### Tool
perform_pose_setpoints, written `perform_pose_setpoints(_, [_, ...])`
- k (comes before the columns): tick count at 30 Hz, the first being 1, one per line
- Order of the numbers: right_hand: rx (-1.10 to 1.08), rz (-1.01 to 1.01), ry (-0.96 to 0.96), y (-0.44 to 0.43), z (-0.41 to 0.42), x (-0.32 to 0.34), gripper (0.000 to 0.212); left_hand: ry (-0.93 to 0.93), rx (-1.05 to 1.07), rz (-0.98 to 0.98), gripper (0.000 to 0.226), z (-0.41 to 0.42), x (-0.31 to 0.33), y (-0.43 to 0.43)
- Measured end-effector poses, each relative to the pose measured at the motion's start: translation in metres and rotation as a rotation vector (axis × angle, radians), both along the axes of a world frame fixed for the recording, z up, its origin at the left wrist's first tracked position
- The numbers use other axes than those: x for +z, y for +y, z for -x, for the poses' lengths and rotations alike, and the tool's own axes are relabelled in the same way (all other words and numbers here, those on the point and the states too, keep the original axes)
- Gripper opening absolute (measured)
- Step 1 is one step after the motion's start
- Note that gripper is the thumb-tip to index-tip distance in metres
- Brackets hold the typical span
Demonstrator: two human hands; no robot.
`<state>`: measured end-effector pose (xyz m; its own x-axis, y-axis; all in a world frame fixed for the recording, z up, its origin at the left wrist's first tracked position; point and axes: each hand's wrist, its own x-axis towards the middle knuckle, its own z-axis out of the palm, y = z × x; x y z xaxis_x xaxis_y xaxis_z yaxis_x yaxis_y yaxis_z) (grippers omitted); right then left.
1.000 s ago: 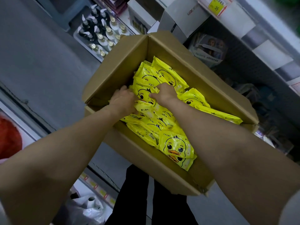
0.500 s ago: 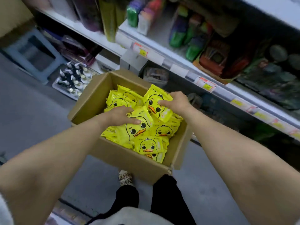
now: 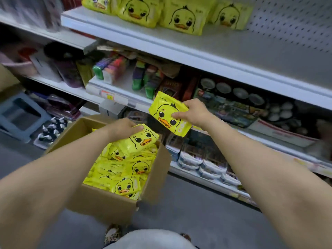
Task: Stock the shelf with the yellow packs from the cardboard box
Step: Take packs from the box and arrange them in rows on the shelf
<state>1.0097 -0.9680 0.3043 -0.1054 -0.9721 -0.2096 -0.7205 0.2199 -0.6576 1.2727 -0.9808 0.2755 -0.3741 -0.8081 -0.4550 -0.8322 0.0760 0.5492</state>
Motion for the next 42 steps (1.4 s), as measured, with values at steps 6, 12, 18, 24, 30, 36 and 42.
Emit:
perform_pose_setpoints(6, [-0.062, 0.128, -0.248, 0.025, 0.092, 0.057, 0.032, 0.212, 0.158, -0.232, 0.094, 0.081, 0.056, 0.006])
perform_pose_setpoints(12, [-0.059, 0.246, -0.374, 0.051, 0.145, 0.113, 0.024, 0.478, 0.136, -0.376, 0.031, 0.143, 0.107, 0.007])
perform_pose_setpoints(18, [-0.158, 0.433, -0.37, 0.049, 0.19, 0.148, 0.03, 0.345, 0.01, -0.205, 0.043, 0.204, 0.167, -0.028])
perform_pose_setpoints(24, [-0.314, 0.542, -0.405, 0.029, 0.255, 0.157, 0.029, 0.241, -0.038, 0.055, 0.047, 0.271, 0.209, -0.097])
perform_pose_setpoints(30, [-0.389, 0.461, -0.15, -0.003, 0.321, 0.161, 0.031, 0.064, -0.257, 0.325, 0.071, 0.331, 0.239, -0.167])
perform_pose_setpoints(36, [-0.347, 0.379, -0.016, -0.042, 0.344, 0.165, 0.024, -0.053, -0.379, 0.451, 0.064, 0.368, 0.246, -0.22])
perform_pose_setpoints(42, [-0.328, 0.36, 0.001, -0.076, 0.339, 0.156, 0.02, -0.131, -0.48, 0.538, 0.071, 0.391, 0.239, -0.28])
